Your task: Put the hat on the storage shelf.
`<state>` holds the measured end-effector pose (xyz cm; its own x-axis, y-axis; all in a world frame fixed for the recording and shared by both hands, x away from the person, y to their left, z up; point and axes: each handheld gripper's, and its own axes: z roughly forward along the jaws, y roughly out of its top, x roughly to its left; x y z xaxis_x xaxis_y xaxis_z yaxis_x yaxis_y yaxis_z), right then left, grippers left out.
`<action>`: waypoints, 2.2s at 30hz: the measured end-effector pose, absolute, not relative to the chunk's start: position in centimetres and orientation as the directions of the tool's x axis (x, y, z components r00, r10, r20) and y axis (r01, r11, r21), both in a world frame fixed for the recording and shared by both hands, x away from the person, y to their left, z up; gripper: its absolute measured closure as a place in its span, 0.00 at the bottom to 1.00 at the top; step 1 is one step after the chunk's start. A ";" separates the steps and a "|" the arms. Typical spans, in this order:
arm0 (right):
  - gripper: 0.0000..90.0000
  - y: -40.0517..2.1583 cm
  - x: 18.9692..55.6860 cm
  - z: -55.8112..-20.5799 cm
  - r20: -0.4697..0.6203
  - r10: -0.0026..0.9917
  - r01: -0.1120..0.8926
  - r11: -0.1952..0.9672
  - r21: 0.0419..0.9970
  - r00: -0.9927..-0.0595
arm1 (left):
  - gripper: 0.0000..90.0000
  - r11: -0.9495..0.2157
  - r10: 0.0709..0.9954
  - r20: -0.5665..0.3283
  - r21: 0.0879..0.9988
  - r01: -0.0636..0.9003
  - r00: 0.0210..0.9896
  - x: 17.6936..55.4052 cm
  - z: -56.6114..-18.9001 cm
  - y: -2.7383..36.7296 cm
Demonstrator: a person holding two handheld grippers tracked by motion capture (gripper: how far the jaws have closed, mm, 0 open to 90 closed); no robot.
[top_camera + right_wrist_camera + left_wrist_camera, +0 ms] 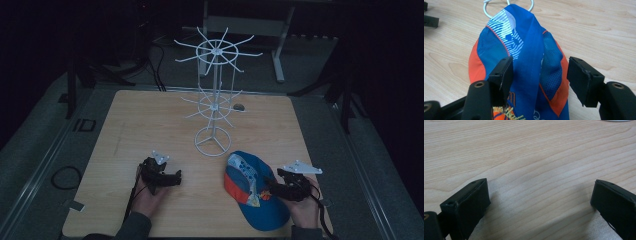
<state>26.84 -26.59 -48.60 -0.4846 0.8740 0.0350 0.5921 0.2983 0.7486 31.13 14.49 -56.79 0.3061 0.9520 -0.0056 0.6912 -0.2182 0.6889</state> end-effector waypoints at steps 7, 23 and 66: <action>0.42 -26.4 26.9 -48.5 0.028 0.871 0.591 0.308 0.746 -0.490 | 0.03 -0.218 0.952 -0.006 0.689 0.691 0.306 31.1 -56.8 14.5; 0.42 -26.0 27.3 -47.4 0.012 0.848 0.602 0.366 0.709 -0.530 | 0.03 -0.218 0.951 -0.009 0.691 0.689 0.309 31.2 -56.8 14.4; 0.36 -24.0 31.4 -46.6 0.042 0.797 0.633 0.445 0.633 -0.602 | 0.03 -0.217 0.951 -0.009 0.691 0.690 0.309 31.2 -56.8 14.4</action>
